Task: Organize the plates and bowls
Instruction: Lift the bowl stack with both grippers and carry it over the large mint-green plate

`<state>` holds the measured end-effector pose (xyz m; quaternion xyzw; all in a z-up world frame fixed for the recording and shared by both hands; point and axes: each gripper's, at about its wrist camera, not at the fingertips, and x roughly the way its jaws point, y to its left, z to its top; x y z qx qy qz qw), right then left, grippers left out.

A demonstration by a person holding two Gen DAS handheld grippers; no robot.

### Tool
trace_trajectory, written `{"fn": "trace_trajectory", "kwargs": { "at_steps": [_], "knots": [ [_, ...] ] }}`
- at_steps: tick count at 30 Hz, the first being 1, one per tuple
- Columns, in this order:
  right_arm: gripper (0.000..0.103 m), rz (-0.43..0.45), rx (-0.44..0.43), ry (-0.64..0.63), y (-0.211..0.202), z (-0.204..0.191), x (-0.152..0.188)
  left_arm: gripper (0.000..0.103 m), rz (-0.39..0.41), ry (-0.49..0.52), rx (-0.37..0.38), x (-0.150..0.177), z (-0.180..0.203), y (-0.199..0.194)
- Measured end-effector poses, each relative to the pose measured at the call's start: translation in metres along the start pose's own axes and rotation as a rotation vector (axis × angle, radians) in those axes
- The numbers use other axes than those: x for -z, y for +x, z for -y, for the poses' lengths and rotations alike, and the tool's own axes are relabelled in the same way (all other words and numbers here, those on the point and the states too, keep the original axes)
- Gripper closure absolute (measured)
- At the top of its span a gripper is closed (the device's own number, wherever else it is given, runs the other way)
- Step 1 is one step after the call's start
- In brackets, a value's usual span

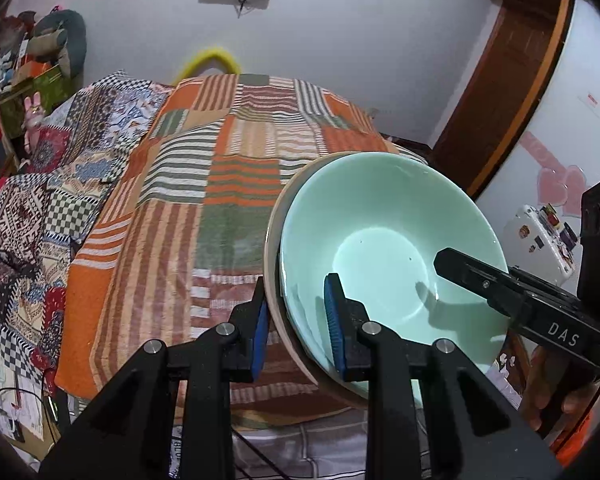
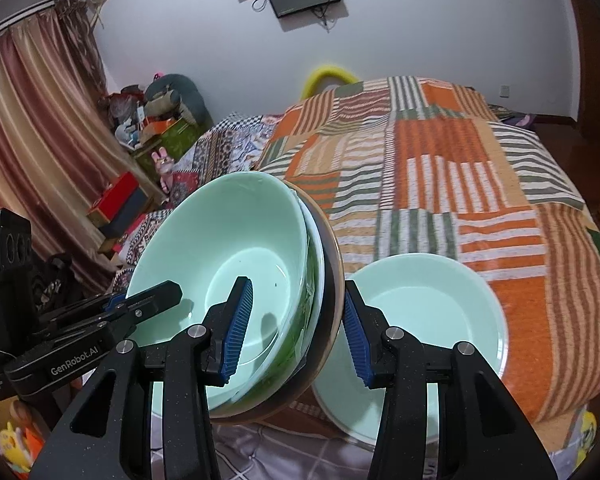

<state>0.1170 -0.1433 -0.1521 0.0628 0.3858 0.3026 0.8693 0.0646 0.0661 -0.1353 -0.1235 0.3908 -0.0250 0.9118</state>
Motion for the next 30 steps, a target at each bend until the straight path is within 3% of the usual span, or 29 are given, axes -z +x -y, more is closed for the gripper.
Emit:
{"fn": "trace_trajectory", "kwargs": {
  "at_steps": [11, 30],
  "knots": [
    [0.062, 0.036, 0.041, 0.041, -0.025, 0.030, 0.004, 0.077, -0.032, 0.048, 0.039, -0.002, 0.040, 0.017],
    [0.062, -0.024, 0.094, 0.139, -0.020, 0.080, 0.024, 0.077, -0.152, 0.093, 0.061, 0.006, 0.072, 0.074]
  ]
}}
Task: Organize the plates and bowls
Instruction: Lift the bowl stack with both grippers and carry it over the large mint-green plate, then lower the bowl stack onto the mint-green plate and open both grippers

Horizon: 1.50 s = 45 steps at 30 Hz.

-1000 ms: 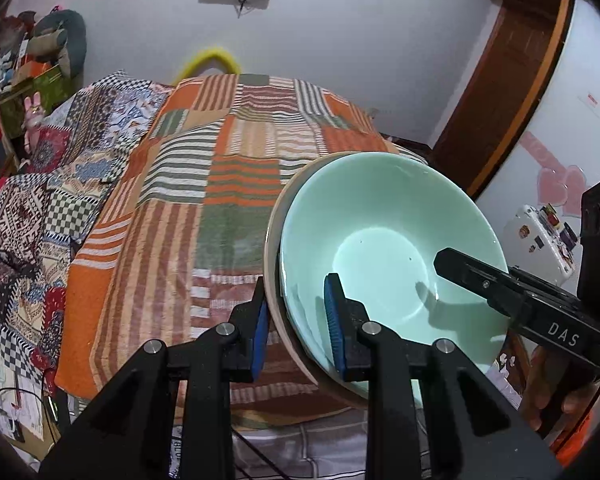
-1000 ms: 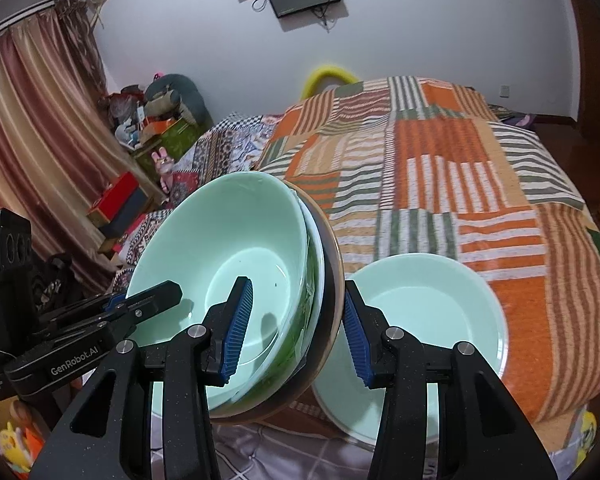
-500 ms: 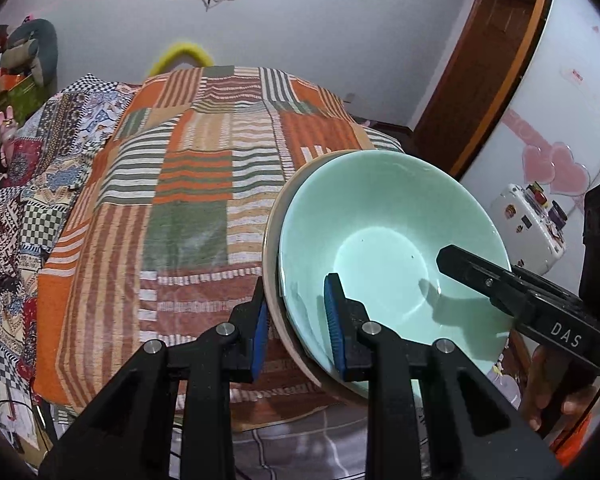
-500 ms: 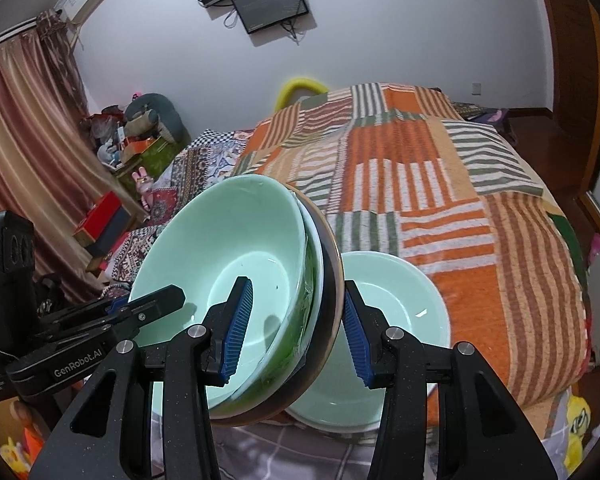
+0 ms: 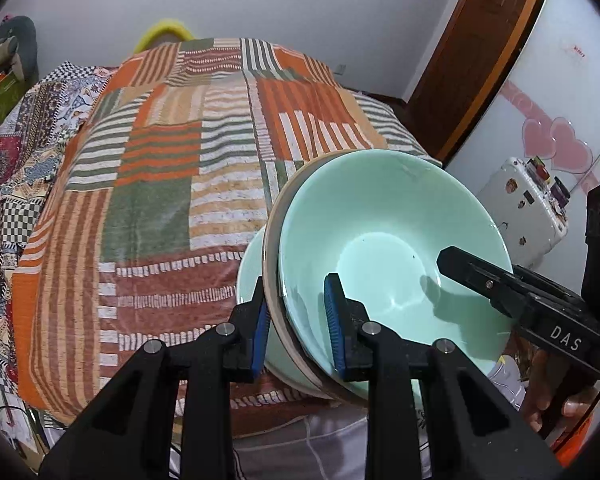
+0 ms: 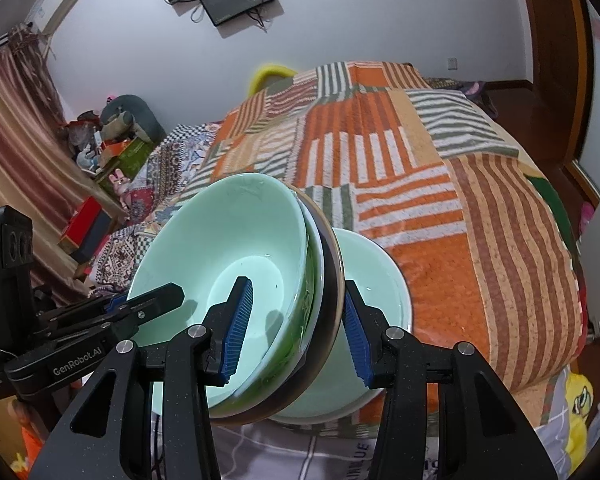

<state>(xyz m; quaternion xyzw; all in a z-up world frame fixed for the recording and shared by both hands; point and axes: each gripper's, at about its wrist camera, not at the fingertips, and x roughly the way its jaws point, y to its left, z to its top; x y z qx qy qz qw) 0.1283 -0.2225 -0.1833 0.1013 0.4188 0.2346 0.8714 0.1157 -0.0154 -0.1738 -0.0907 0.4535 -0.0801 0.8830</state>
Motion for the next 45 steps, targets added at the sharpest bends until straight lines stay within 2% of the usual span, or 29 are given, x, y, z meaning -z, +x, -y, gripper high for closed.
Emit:
{"fn": "trace_trajectory", "kwargs": {
  "at_steps": [13, 22, 37, 41, 45],
  "knots": [
    [0.062, -0.072, 0.005, 0.039, 0.023, 0.016, 0.007, 0.077, -0.077, -0.014, -0.006, 0.000, -0.005, 0.037],
    [0.062, -0.103, 0.009, 0.050, 0.034, 0.022, 0.009, 0.077, -0.106, -0.019, -0.006, 0.001, -0.009, 0.048],
    [0.059, -0.100, -0.016, 0.009, 0.039, 0.016, 0.010, 0.077, -0.122, -0.034, 0.013, 0.008, -0.015, 0.054],
    [0.057, -0.095, -0.014, 0.017, 0.033, 0.021, 0.010, 0.070, -0.120, -0.063, 0.009, 0.010, -0.020, 0.048],
    [0.055, -0.073, -0.009, 0.006, 0.018, 0.022, 0.010, 0.069, -0.086, -0.053, -0.005, 0.009, -0.020, 0.029]
  ]
}}
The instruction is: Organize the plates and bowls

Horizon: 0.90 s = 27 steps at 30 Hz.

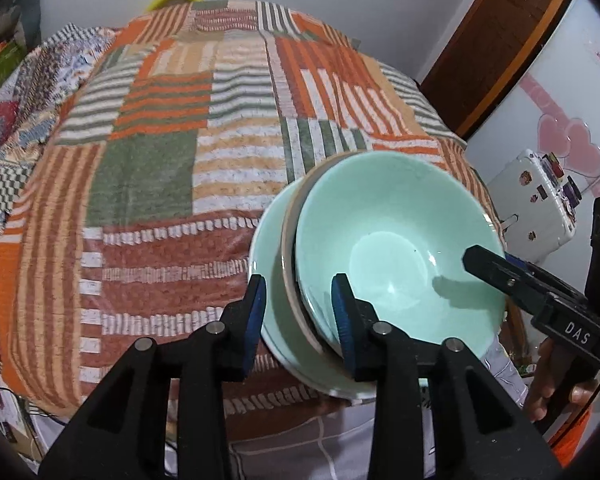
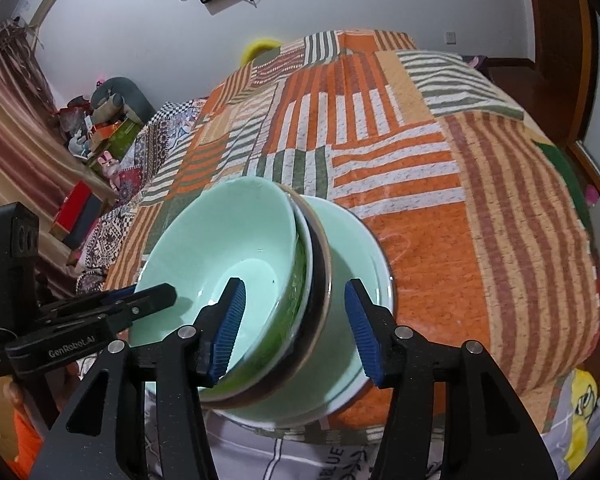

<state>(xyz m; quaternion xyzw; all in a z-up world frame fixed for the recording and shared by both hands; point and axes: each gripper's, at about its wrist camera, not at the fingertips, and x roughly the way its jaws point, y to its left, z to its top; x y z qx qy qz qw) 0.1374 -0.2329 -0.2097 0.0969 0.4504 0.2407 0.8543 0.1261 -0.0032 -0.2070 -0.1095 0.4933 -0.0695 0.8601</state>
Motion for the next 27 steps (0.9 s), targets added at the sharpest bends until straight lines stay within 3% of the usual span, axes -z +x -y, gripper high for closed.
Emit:
{"fn": "trace_trajectory", "kwargs": {
  "at_steps": [6, 16, 18, 20, 24, 27],
  "knots": [
    [0.055, 0.091, -0.006, -0.045, -0.037, -0.011, -0.005, 0.069, 0.141, 0.043, -0.004, -0.002, 0.013, -0.054],
    [0.053, 0.333, -0.021, -0.176, -0.116, -0.051, -0.015, 0.066, 0.474, 0.124, -0.011, 0.002, 0.044, -0.168],
    [0.045, 0.393, -0.030, -0.196, -0.133, -0.060, -0.013, 0.060, 0.533, 0.136, -0.013, 0.007, 0.049, -0.187],
    [0.044, 0.447, -0.034, -0.219, -0.147, -0.067, -0.010, 0.055, 0.596, 0.150, -0.023, 0.012, 0.054, -0.205],
    [0.038, 0.539, -0.029, -0.266, -0.170, -0.082, -0.004, 0.032, 0.702, 0.172, -0.044, 0.025, 0.062, -0.232],
    [0.028, 0.587, -0.030, -0.281, -0.181, -0.088, 0.000, 0.030, 0.750, 0.186, -0.064, 0.032, 0.067, -0.243]
  ]
}}
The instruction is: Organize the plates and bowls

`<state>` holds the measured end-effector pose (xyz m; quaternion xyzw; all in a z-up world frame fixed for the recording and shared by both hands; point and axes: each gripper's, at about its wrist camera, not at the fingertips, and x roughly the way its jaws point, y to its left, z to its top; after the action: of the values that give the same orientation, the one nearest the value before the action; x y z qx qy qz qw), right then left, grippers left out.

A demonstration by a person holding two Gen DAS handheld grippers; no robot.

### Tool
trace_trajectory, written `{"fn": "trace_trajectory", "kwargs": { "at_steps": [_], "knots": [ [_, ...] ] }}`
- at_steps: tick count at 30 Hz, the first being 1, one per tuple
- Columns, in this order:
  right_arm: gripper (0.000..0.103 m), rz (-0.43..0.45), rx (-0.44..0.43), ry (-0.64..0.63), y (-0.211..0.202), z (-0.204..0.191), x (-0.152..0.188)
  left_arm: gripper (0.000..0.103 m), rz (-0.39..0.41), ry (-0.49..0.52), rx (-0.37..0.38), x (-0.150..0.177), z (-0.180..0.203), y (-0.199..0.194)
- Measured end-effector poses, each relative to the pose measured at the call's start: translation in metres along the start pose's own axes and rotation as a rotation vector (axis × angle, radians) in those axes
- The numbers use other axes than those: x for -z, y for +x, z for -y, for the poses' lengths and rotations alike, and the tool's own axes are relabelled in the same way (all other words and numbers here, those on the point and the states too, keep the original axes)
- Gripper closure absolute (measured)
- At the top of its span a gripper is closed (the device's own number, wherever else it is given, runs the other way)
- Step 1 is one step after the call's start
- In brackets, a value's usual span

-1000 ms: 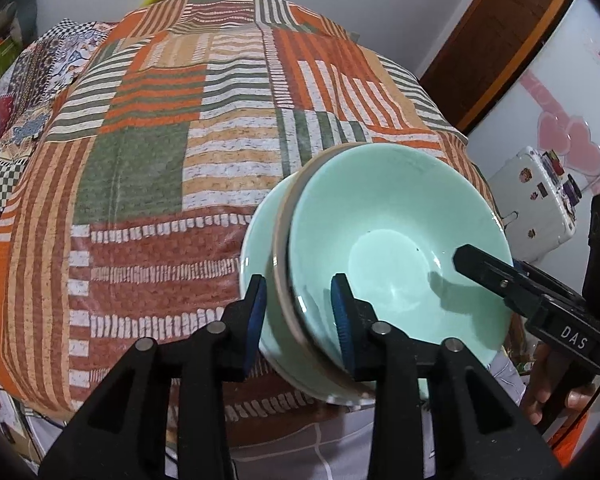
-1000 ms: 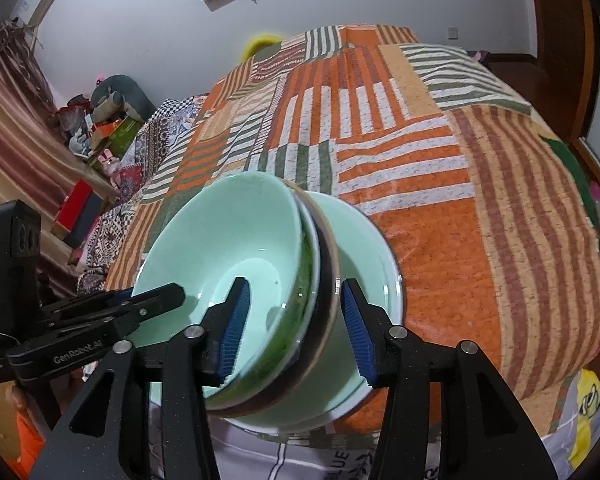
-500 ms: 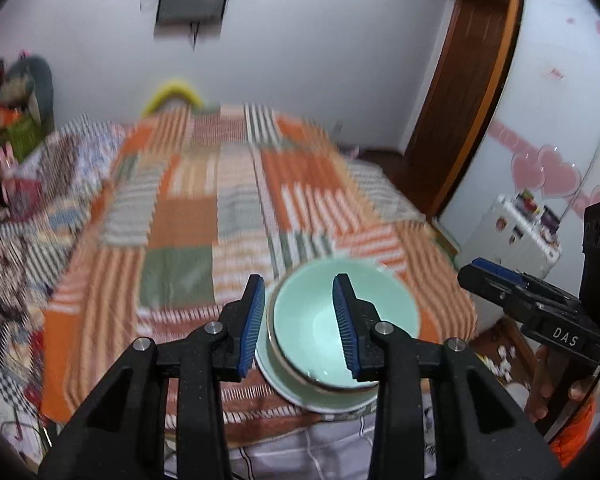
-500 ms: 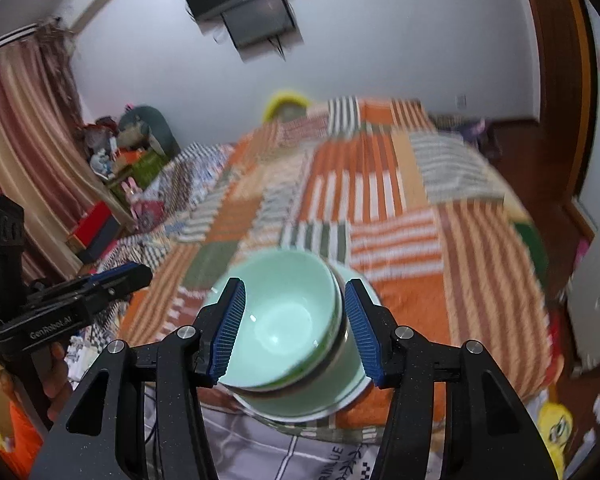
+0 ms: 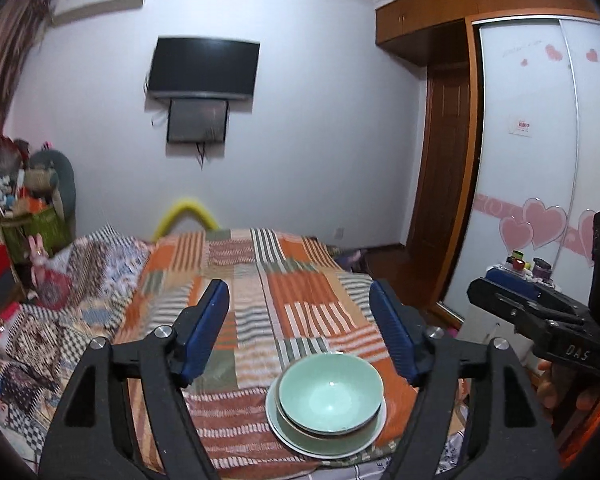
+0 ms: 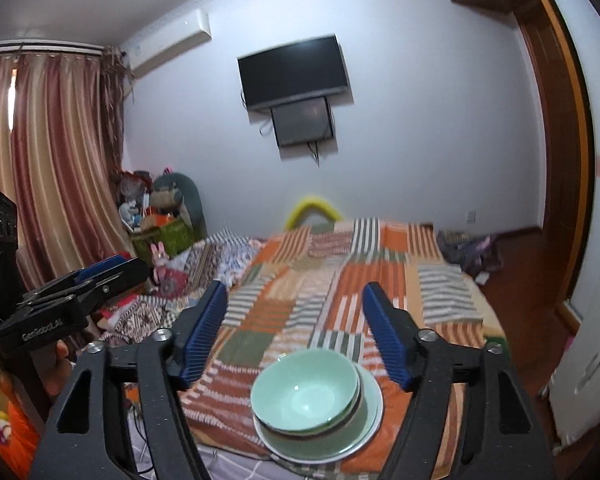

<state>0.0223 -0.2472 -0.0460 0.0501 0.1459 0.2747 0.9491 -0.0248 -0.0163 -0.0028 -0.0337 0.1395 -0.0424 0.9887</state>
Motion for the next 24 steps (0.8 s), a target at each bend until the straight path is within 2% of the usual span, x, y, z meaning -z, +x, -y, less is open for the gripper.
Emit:
{"fn": "trace_trajectory", "kwargs": {
  "at_steps": [1, 3, 5, 10, 12, 24],
  "knots": [
    [0.028, 0.013, 0.003, -0.005, -0.002, -0.002, -0.001, 0.027, 0.010, 0.009, -0.004, -0.001, 0.001, -0.003],
    [0.025, 0.025, 0.005, -0.012, -0.004, -0.004, -0.002, 0.009, 0.038, 0.012, -0.019, -0.001, 0.003, -0.010],
    [0.019, 0.036, 0.008, -0.019, -0.004, -0.005, -0.003, 0.005, 0.070, 0.012, -0.025, 0.001, 0.004, -0.016],
    [0.011, 0.052, 0.014, -0.024, -0.003, -0.008, -0.003, 0.001, 0.081, 0.021, -0.028, 0.003, 0.007, -0.017],
    [0.001, 0.058, 0.018, -0.024, -0.004, -0.008, -0.002, 0.001, 0.076, 0.020, -0.027, 0.004, 0.007, -0.018],
    [0.000, 0.054, 0.023, -0.029, -0.006, -0.009, 0.002, 0.000, 0.066, 0.010, -0.031, 0.008, 0.002, -0.014]
  ]
}}
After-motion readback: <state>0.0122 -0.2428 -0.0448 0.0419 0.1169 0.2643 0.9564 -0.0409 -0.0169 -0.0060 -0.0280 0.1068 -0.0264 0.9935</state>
